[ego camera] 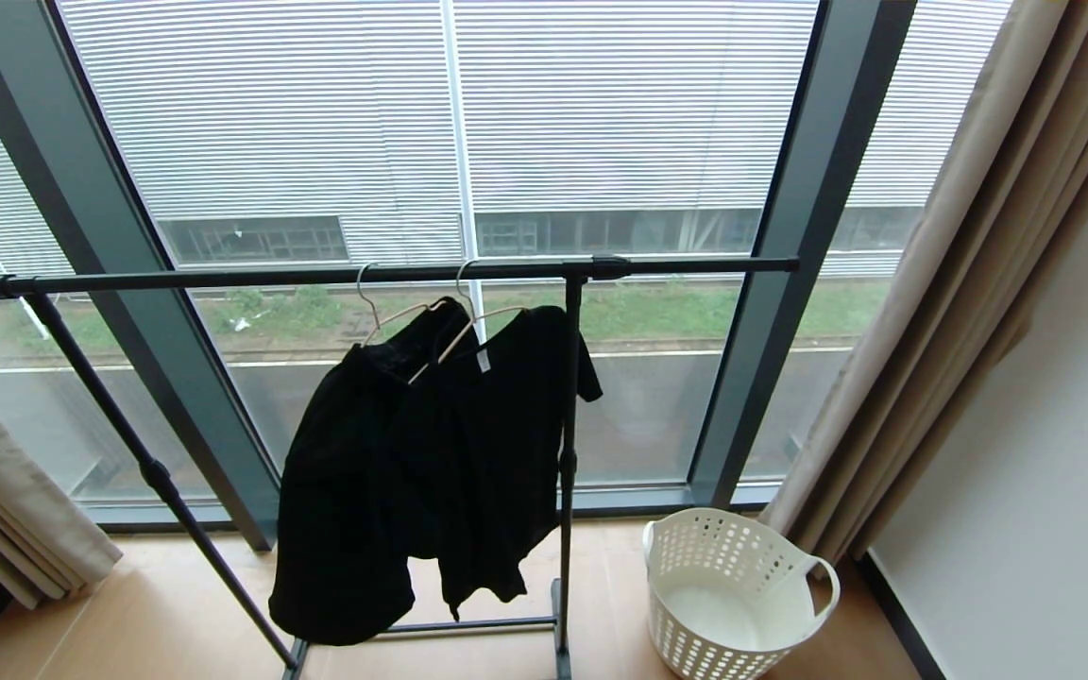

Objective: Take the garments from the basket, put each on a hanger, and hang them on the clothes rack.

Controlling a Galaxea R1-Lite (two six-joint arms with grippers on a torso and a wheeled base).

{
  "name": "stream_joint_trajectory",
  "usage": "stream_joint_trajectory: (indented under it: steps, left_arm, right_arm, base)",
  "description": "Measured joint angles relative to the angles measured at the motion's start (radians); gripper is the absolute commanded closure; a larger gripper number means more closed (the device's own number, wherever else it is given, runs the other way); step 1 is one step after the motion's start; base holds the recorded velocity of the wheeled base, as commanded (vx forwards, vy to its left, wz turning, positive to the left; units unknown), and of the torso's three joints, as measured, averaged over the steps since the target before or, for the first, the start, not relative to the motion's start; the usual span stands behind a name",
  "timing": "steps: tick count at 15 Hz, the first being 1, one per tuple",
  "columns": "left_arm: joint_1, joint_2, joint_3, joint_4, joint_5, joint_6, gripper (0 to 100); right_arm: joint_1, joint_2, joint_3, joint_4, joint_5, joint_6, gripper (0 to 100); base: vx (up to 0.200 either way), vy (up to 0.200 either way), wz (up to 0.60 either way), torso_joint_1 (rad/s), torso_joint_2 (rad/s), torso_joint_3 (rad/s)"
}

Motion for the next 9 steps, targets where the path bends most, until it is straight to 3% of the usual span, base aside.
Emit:
stream_joint_trajectory:
  steps: [2, 5, 6, 9]
  left_arm:
    - [0.000, -0.003, 0.000, -0.001, -0.010, 0.001, 0]
    - [0.000, -0.004, 0.000, -0.001, -0.011, 0.001, 0]
    - [0.000, -0.004, 0.000, -0.001, -0.011, 0.001, 0]
    - [0.000, -0.005, 0.000, -0.001, -0.011, 0.000, 0]
  right_arm:
    - [-0.010, -0.021, 0.000, 0.000, 0.029, 0.001, 0]
    - [-0.013, -0.031, 0.005, -0.005, 0.322, 0.000, 0]
    - [-0.014, -0.032, 0.006, -0.005, 0.355, 0.009, 0]
    - [-0.014, -0.034, 0.008, -0.005, 0.356, 0.029, 0]
  base:
    - [0.000, 0.000, 0.00, 0.000, 0.00, 0.000]
    - [0.000, 0.000, 0.00, 0.000, 0.00, 0.000]
    - [0.000, 0.000, 0.00, 0.000, 0.00, 0.000]
    - [0.000, 0.000, 0.00, 0.000, 0.00, 0.000]
